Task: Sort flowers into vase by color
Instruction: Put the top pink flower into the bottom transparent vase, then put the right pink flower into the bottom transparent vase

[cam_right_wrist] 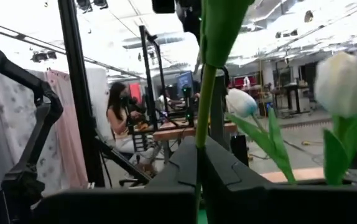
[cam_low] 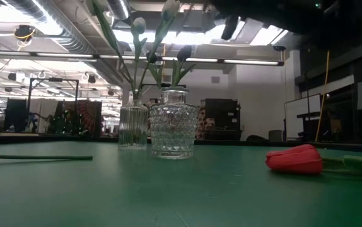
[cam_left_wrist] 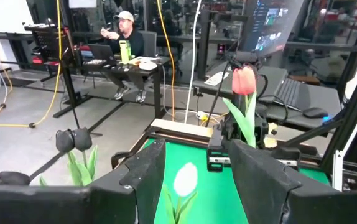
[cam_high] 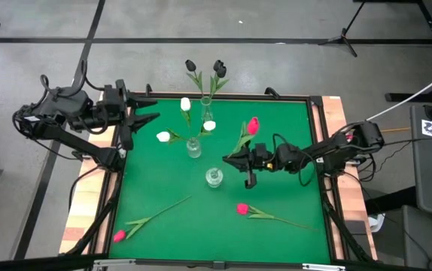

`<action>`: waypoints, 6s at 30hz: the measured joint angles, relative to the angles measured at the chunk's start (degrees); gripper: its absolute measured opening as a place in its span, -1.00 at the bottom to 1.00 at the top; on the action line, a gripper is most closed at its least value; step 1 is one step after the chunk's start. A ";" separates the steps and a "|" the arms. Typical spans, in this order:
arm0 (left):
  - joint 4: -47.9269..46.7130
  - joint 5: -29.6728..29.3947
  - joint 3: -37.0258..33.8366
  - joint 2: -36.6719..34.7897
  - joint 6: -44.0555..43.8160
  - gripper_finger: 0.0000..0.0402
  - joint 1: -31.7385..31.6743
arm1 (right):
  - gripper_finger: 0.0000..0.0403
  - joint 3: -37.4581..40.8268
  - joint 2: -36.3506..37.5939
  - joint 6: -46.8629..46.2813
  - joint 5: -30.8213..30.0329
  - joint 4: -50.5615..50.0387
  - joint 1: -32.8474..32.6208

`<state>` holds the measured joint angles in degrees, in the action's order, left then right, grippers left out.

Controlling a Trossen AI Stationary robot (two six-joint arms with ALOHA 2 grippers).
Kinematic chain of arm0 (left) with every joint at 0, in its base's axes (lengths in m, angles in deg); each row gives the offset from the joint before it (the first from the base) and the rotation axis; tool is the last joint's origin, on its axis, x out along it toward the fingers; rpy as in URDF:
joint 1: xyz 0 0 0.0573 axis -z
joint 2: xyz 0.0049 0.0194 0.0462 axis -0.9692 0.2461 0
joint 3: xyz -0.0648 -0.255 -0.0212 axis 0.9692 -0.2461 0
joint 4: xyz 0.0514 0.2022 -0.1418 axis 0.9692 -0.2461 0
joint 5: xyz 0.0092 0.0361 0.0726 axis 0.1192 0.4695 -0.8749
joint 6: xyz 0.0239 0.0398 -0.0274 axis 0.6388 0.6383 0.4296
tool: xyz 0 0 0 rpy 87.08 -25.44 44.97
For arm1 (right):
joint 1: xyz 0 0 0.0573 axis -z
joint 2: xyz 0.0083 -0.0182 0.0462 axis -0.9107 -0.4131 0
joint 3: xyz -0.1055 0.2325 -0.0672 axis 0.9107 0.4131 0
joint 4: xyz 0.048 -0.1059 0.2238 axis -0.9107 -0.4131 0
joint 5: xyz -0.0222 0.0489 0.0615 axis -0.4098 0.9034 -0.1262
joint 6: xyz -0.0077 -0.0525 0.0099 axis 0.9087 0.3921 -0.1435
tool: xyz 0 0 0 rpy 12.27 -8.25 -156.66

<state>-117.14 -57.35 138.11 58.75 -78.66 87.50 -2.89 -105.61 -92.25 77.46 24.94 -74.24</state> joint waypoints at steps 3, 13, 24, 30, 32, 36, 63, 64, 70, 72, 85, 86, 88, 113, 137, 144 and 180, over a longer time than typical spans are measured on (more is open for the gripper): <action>-0.02 -0.33 0.00 -0.02 0.02 -0.12 0.00 | -1.00 -1.76 -1.22 1.40 0.36 -1.84 0.02; -1.34 -0.48 -0.04 0.00 -0.09 -0.12 0.00 | -1.00 -1.71 -1.35 1.48 -1.42 -11.53 0.04; -1.20 -0.46 -0.04 0.00 -0.35 -0.12 0.00 | -1.00 -1.76 -1.24 3.34 -1.62 -9.16 0.90; -1.20 -0.46 -0.04 0.00 -1.19 -0.12 0.00 | -1.00 -1.71 -1.35 2.44 -1.29 -15.20 1.30; -1.20 -0.46 -0.04 0.00 -1.20 -0.12 0.00 | -1.00 -1.69 -1.35 2.44 -1.27 -15.55 1.22; -1.20 -0.46 -0.04 0.02 -0.86 -0.12 -0.04 | -1.00 -1.70 -1.32 3.12 -2.49 -17.36 1.19; -1.20 -0.48 -0.04 0.02 -0.22 -0.12 -0.07 | -0.16 -1.69 -1.32 5.79 -4.30 -20.10 1.18; -1.21 -0.48 -0.04 0.02 -0.45 -0.12 -0.07 | -0.13 -1.69 -1.32 5.79 -4.31 -20.10 1.18; -1.22 -0.50 -0.04 0.02 -1.20 -0.12 -0.06 | 0.01 -1.69 -1.32 5.50 -3.09 -20.08 1.18; -1.20 -0.50 -0.04 0.02 -1.20 -0.12 -0.05 | 0.06 -1.69 -1.32 4.55 -2.07 -20.28 1.18; -1.22 -0.48 -0.04 0.02 -1.75 -0.12 -0.04 | 0.36 -1.69 -1.32 -1.76 8.43 -26.49 3.42; -1.22 -0.50 -0.04 0.02 -1.79 -0.12 -0.06 | 0.36 -1.69 -1.32 -2.22 9.65 -26.49 3.86; -1.22 -0.48 -0.04 0.02 -1.84 -0.12 -0.05 | 0.36 -1.69 -1.27 -3.24 12.06 -26.51 4.76; -3.65 -0.50 -0.04 0.01 -2.70 -0.12 -0.07 | 0.36 -1.71 21.56 -1.87 40.76 -83.58 14.58; -4.88 -0.48 -0.04 0.00 -3.13 -0.12 -0.04 | 0.36 -3.45 16.11 -39.04 -10.58 -87.01 -32.06; -6.34 -0.48 -0.02 0.02 -4.04 -0.12 -0.04 | 0.36 -6.79 7.91 -38.79 -10.24 -87.80 -32.22; -11.78 -0.48 -0.90 0.68 -7.65 -0.12 -0.06 | -0.93 -8.97 -4.49 -46.64 -8.91 -94.55 -32.06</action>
<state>-128.92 -57.83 137.22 59.42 -86.31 87.44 -11.86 -110.11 -138.89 68.55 -69.61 -106.30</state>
